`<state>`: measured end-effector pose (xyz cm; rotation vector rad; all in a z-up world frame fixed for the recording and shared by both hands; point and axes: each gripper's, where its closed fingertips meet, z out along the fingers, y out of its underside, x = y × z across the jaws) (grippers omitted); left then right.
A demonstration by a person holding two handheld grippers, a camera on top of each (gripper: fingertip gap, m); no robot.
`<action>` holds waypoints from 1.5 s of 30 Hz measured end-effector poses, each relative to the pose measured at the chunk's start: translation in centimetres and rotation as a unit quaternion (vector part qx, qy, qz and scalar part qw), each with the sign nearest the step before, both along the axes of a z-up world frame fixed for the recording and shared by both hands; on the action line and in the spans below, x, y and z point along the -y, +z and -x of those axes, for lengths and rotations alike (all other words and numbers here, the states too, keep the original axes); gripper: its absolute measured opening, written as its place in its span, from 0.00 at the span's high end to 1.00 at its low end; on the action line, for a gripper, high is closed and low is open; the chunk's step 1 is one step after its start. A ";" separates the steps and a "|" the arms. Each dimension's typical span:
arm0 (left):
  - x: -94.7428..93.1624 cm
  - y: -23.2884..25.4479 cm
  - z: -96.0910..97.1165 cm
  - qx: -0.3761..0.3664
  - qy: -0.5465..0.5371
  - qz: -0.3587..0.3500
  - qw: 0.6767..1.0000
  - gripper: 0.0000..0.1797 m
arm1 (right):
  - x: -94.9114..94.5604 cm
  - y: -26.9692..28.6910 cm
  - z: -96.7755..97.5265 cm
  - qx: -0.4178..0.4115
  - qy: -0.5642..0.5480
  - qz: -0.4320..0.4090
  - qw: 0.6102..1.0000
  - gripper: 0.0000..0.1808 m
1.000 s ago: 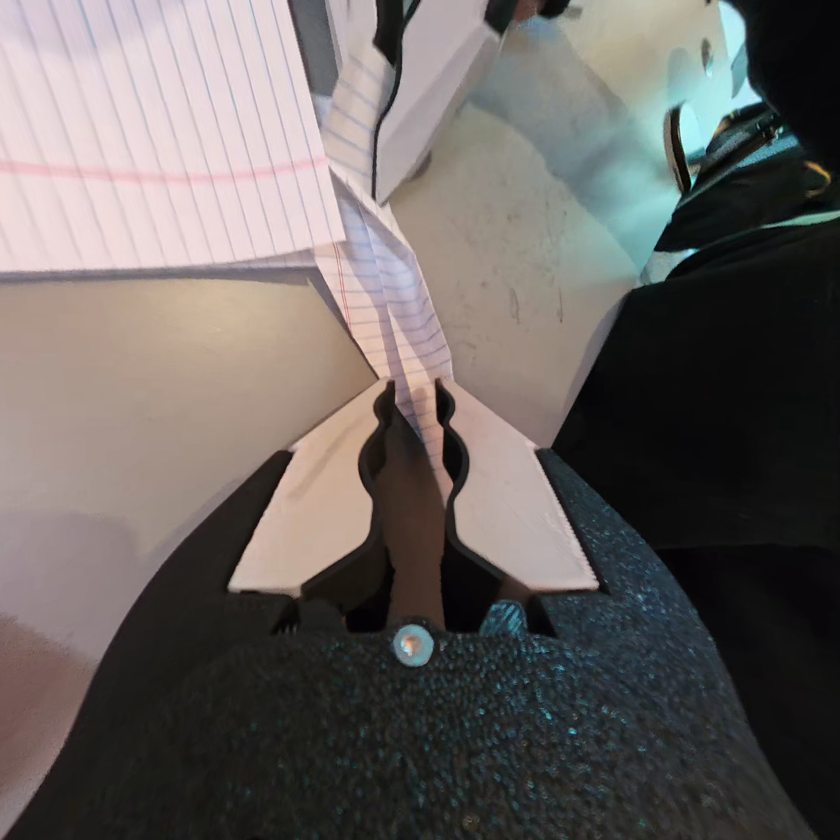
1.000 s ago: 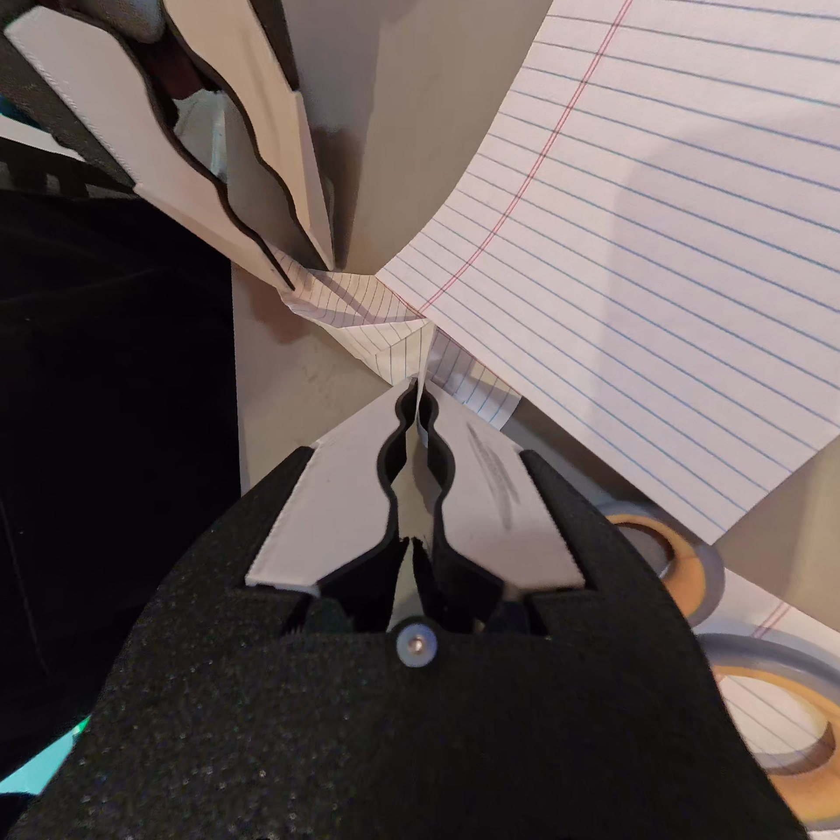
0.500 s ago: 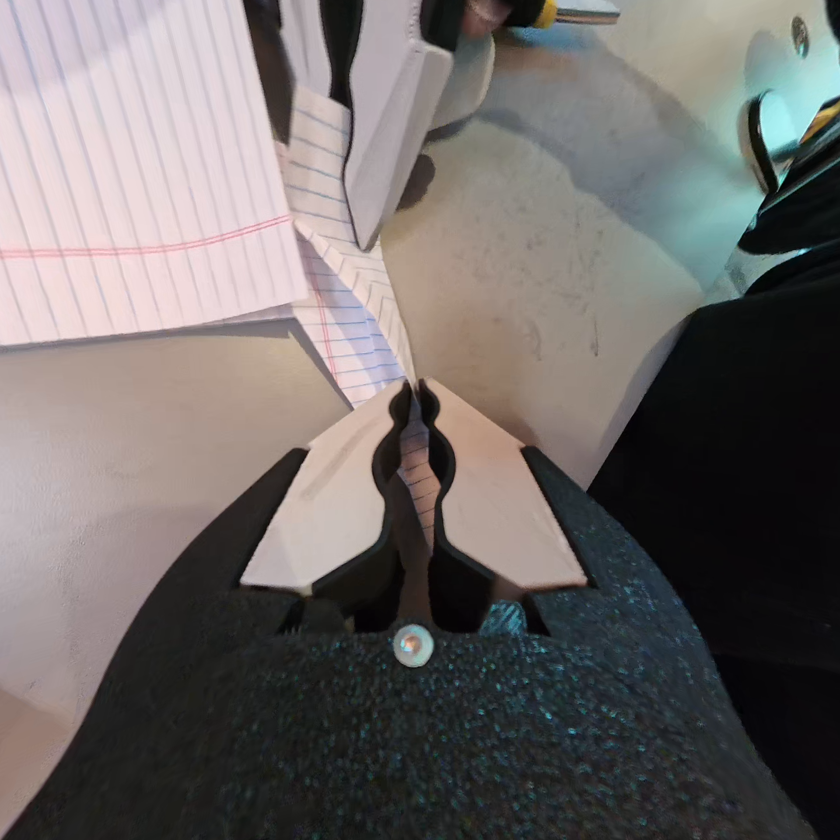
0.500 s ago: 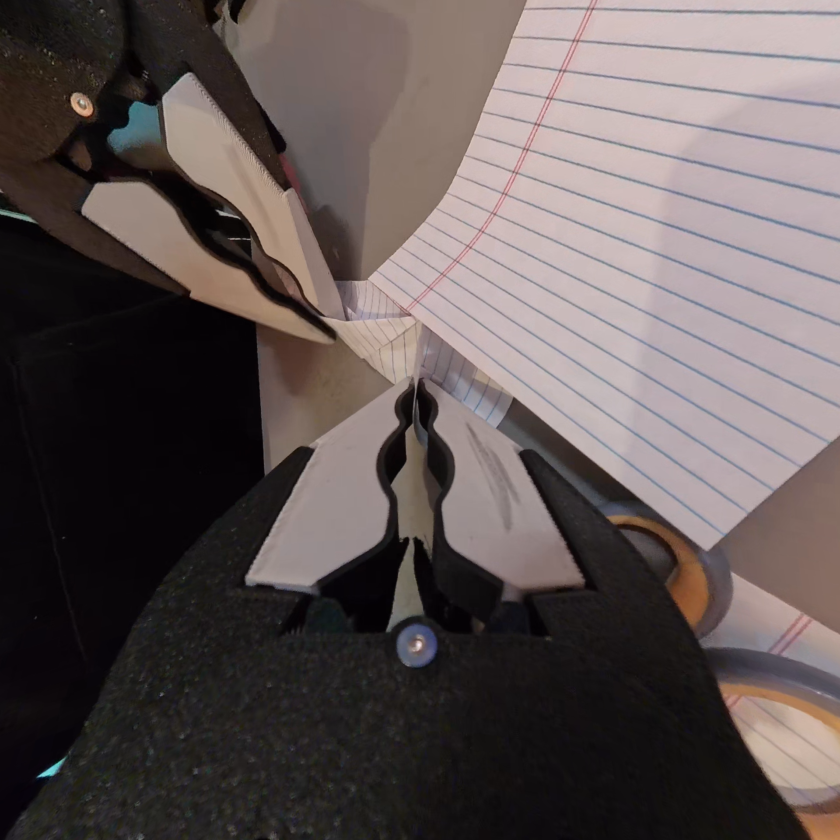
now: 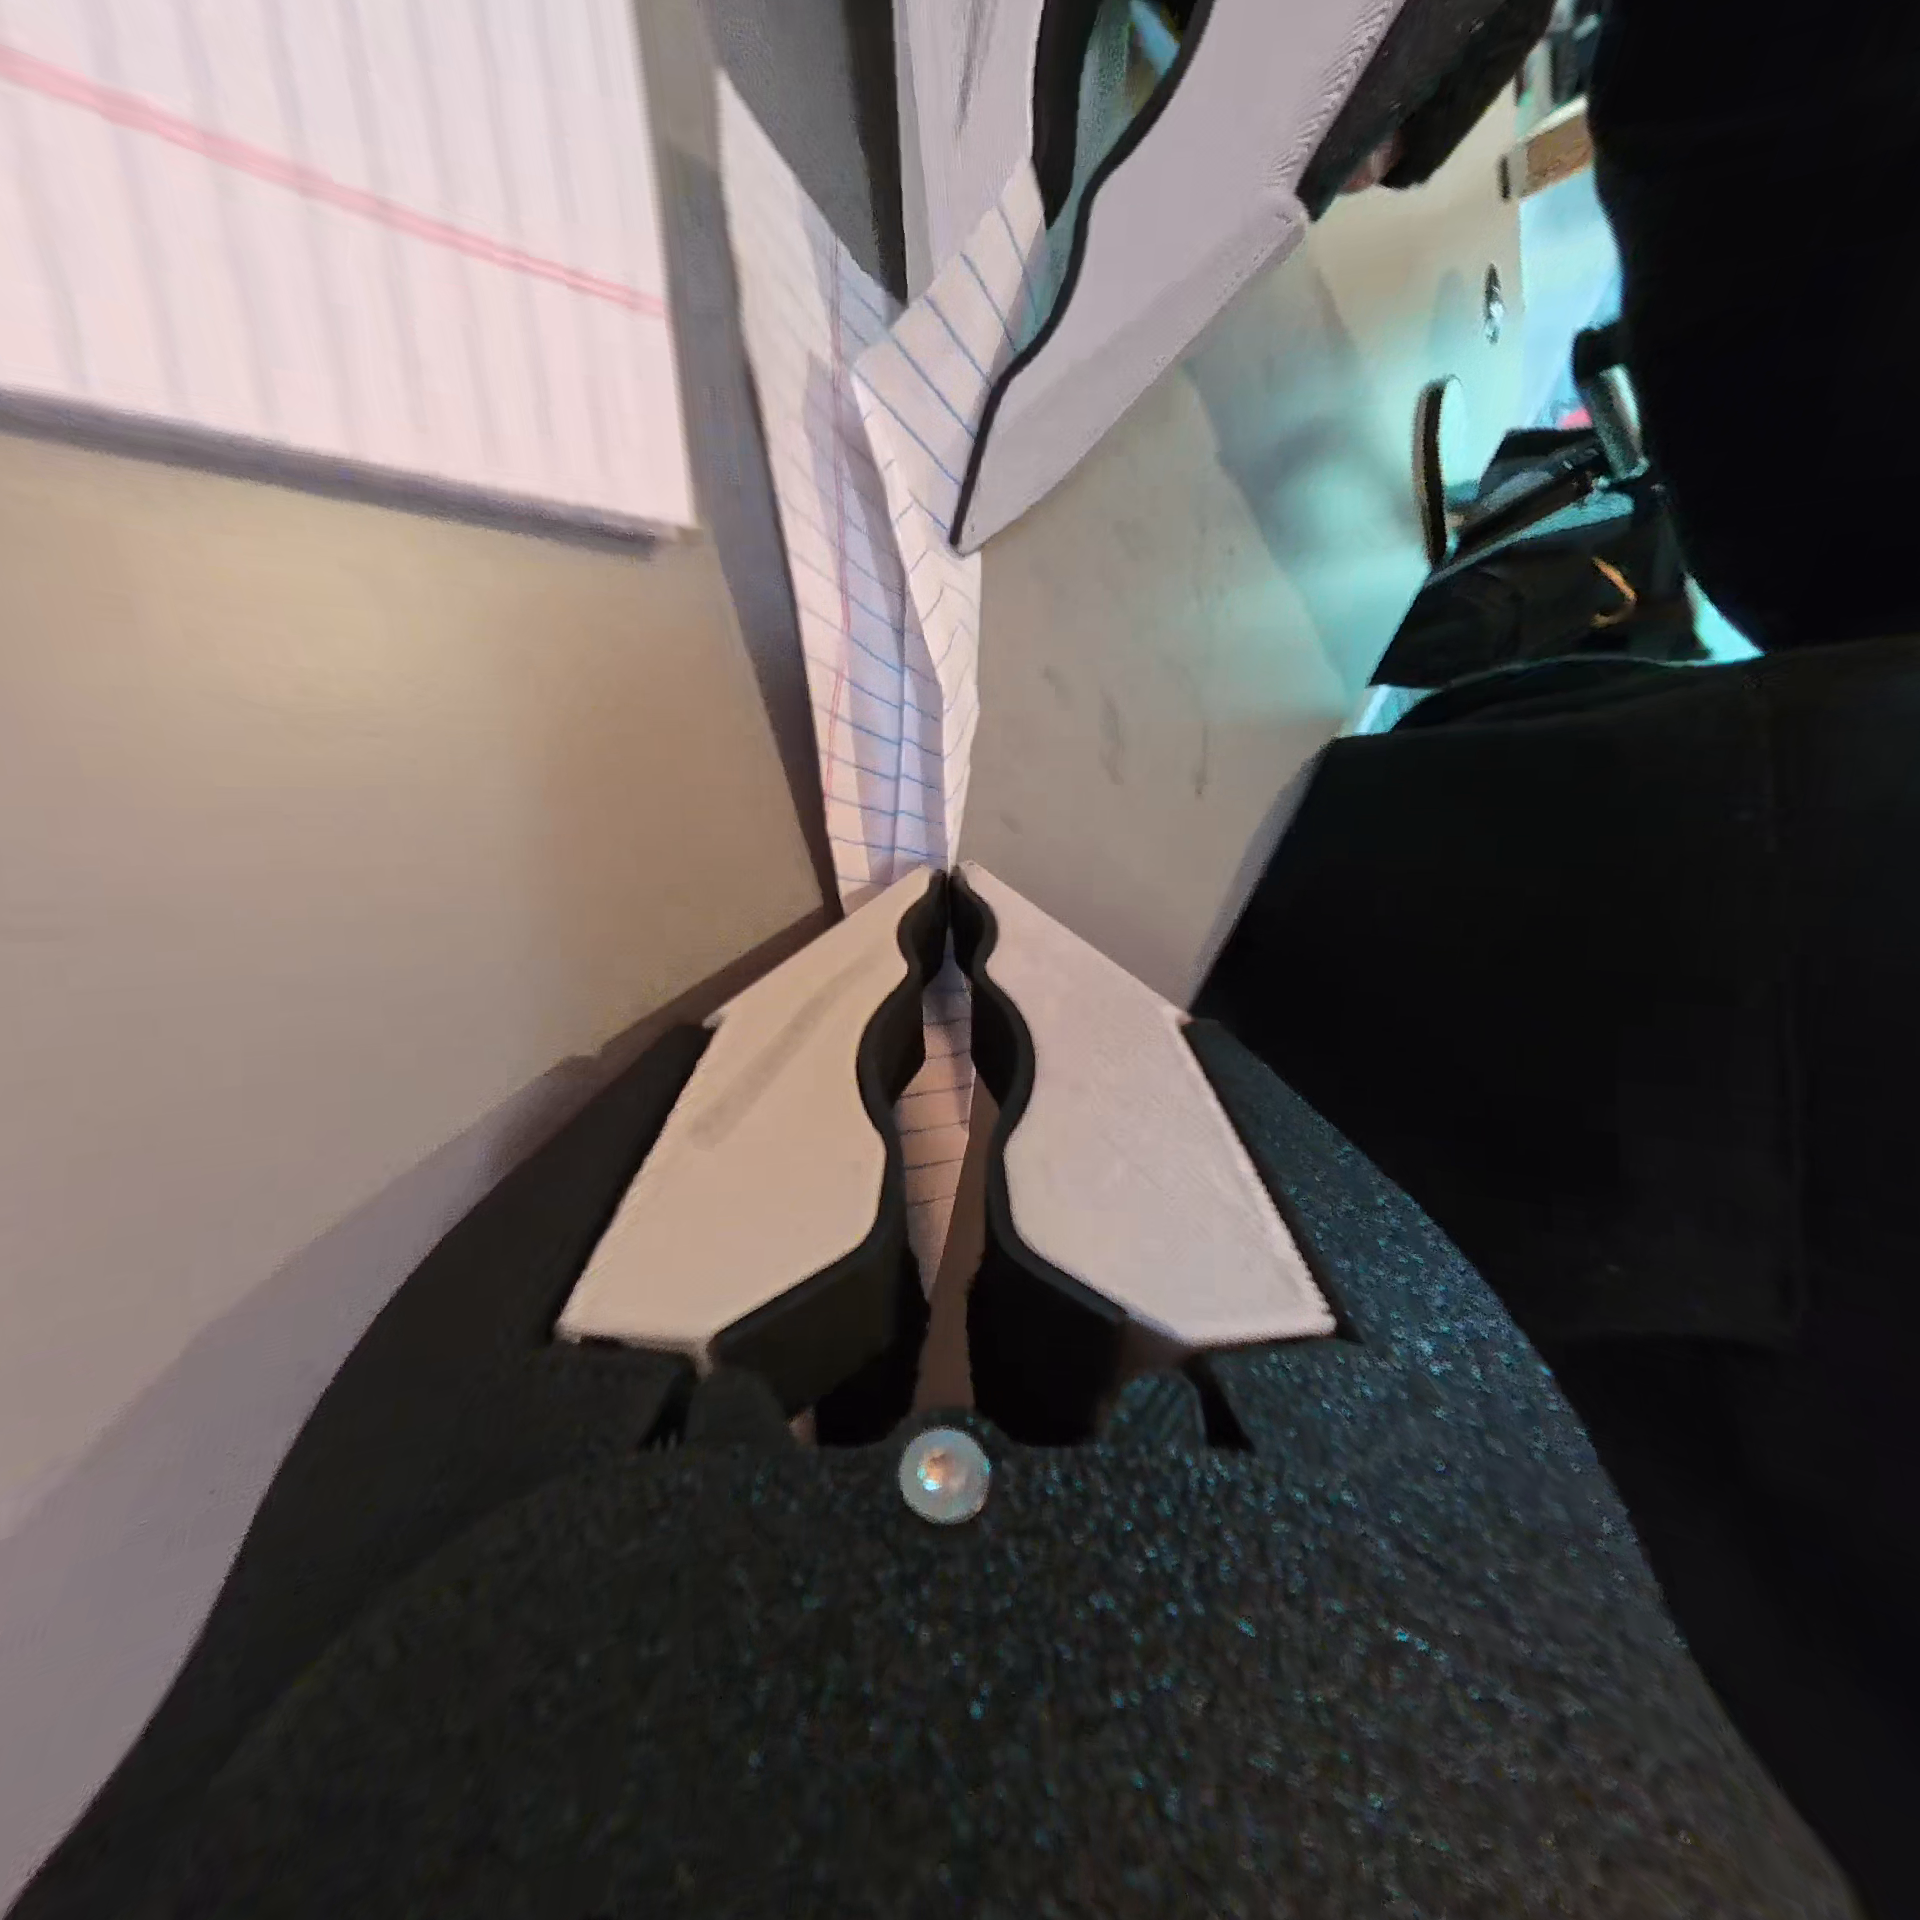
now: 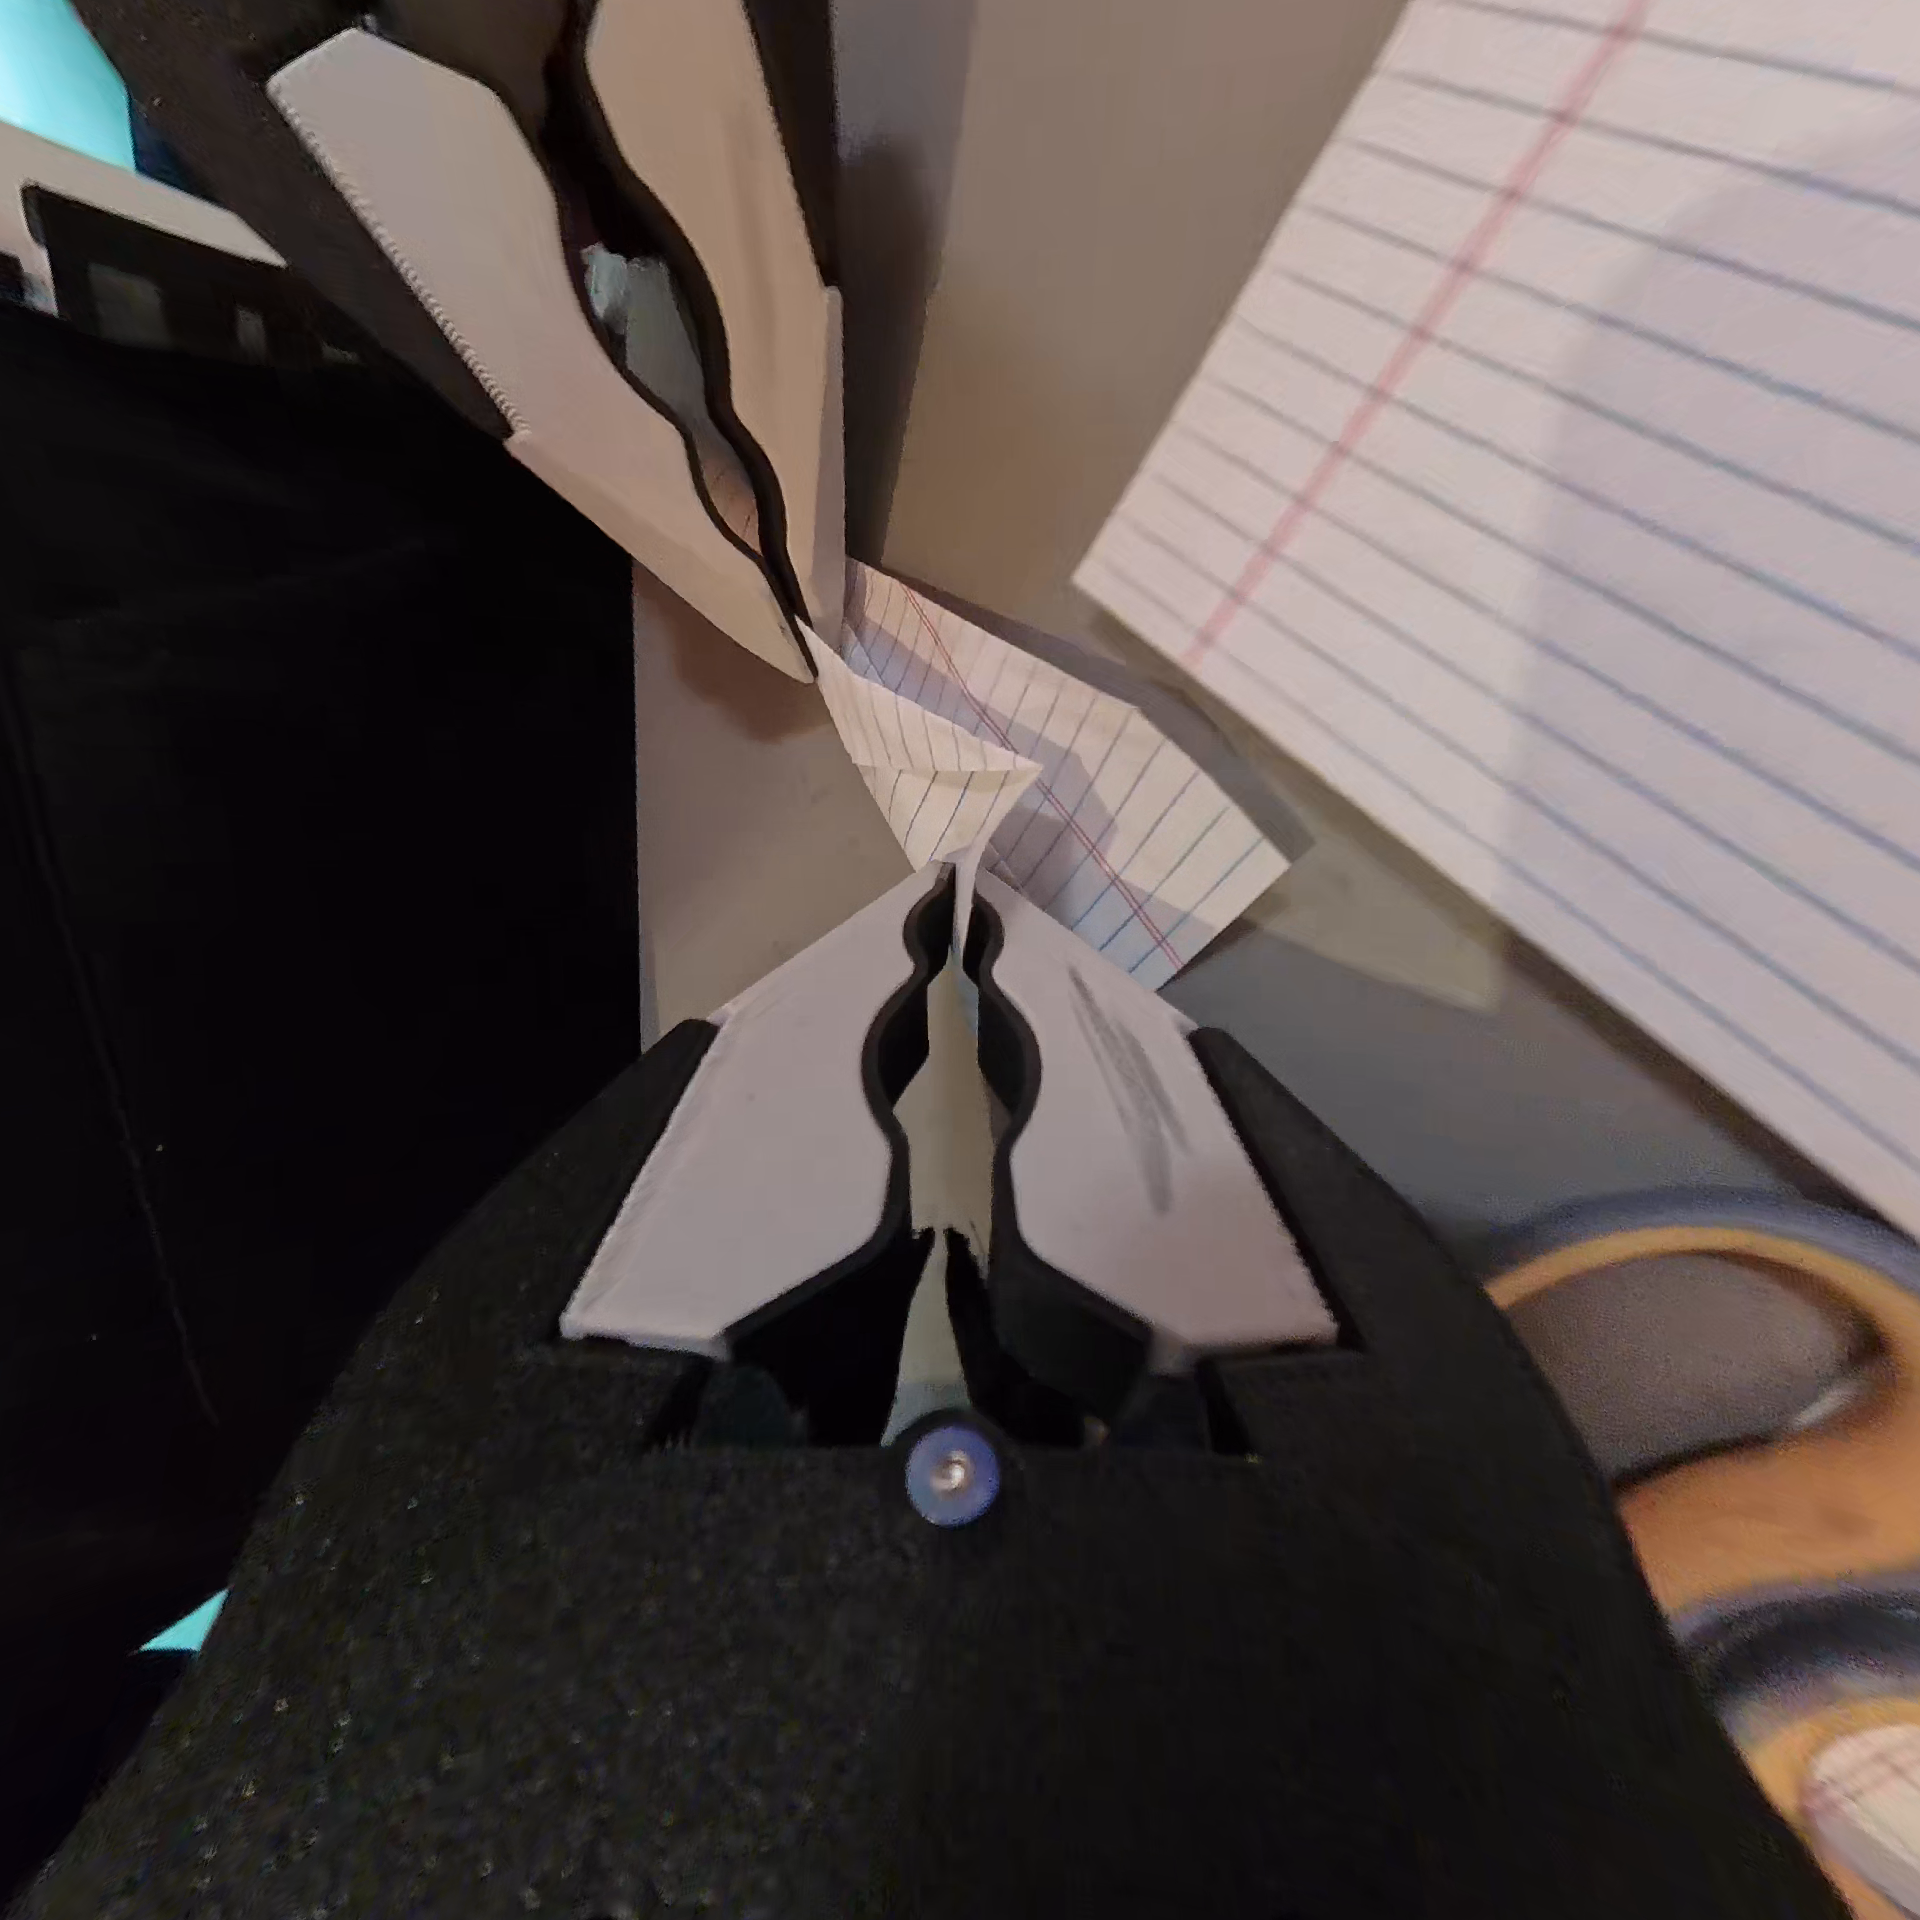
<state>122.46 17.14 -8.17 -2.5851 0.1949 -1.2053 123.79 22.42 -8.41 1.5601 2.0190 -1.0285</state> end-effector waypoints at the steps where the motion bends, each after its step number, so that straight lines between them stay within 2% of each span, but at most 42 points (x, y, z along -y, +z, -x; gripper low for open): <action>1: 0.5 0.0 -0.4 0.007 -0.008 0.008 1.000 1.00 | 0.4 0.2 -0.3 -0.009 0.007 0.000 1.000 1.00; 5: 1.2 -0.1 -0.9 0.025 -0.012 0.015 1.000 1.00 | 1.3 0.8 -0.4 -0.055 0.024 -0.025 0.998 0.83; 7: 1.3 -0.1 -1.0 0.029 -0.020 0.016 0.999 1.00 | 1.4 0.7 0.0 -0.068 0.017 -0.030 0.997 0.84; 10: 1.3 -0.1 -1.0 0.030 -0.024 0.017 0.999 1.00 | 1.3 0.4 0.5 -0.081 0.000 -0.026 0.996 1.00; 14: 0.9 0.1 -0.8 0.012 -0.026 -0.014 0.999 1.00 | 1.1 -0.2 0.7 -0.062 -0.022 -0.015 0.998 1.00; 19: 1.2 0.9 -0.2 -0.048 -0.045 -0.077 0.995 0.93 | 1.0 -0.2 0.7 -0.044 -0.028 -0.006 0.999 1.00; 21: 2.1 0.3 0.2 -0.094 -0.068 -0.089 0.989 0.94 | 1.0 -0.2 0.7 -0.037 -0.030 0.001 0.999 1.00; 25: 2.5 -0.2 0.9 -0.135 -0.063 -0.102 0.984 0.98 | 1.0 -0.2 0.7 -0.029 -0.026 0.005 0.999 1.00; 29: 2.6 -0.2 0.7 -0.113 -0.042 -0.089 0.989 1.00 | 1.0 -0.2 0.7 -0.027 -0.020 0.002 0.999 1.00; 36: 2.4 -0.1 0.7 0.016 0.028 0.002 0.999 1.00 | 0.8 1.2 1.1 -0.068 0.016 -0.032 0.997 1.00; 40: 2.4 -0.1 0.7 0.035 0.029 0.022 0.999 1.00 | 0.5 1.5 1.9 -0.074 0.023 -0.048 0.996 1.00; 45: 2.2 0.0 0.8 0.065 0.044 0.037 0.996 1.00 | 0.1 -0.3 2.7 -0.034 0.001 -0.044 0.998 1.00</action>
